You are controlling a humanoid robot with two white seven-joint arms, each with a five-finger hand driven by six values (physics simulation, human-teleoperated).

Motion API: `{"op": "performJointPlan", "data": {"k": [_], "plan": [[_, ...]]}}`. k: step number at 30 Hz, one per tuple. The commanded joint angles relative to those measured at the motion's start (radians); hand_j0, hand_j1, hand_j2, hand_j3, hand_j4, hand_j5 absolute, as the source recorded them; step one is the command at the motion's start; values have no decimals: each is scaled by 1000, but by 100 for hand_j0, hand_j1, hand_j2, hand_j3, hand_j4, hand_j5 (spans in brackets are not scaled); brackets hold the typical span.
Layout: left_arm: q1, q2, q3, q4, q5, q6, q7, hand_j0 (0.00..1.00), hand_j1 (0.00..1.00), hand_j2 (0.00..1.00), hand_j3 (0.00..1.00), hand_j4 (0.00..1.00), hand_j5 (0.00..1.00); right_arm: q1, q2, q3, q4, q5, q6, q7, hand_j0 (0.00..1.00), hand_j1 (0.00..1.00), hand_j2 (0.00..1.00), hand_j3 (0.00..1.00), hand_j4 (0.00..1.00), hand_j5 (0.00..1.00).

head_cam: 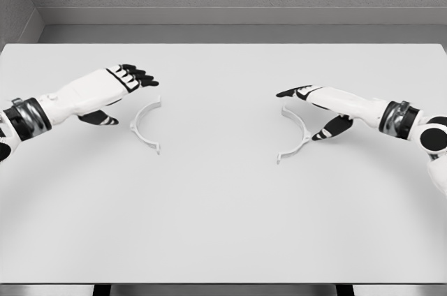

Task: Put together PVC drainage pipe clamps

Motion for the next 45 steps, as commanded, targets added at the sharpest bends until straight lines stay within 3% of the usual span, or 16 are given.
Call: {"op": "performJointPlan", "data": {"k": [1,12,26,32,35,40,45], "plan": [[0,-33,1,20,-23,1,1,100,100,100,100,100,100,0,11,-1,1,-8,3,2,100,100,100,100,100,100],[-6,-84,4,109,-64,1,1,100,100,100,100,100,100,-8,49,0,1,12,3,2,100,100,100,100,100,100],[-9,-99,1,112,-69,1,1,100,100,100,100,100,100,-20,91,0,2,29,3,2,100,100,100,100,100,100],[-9,-115,1,112,-85,1,1,100,100,100,100,100,100,-61,23,-46,71,26,3,2,100,100,100,100,100,100],[-9,-116,1,112,-85,1,1,100,100,100,100,100,100,-118,49,-39,174,31,3,2,100,100,100,100,100,100],[-9,-125,-2,110,-87,1,1,100,100,100,100,100,100,-135,114,-39,209,74,3,2,100,100,100,100,100,100],[-12,-144,-10,109,-89,1,1,100,100,100,100,100,100,-135,135,-33,215,80,3,2,100,100,100,100,100,100]]}}
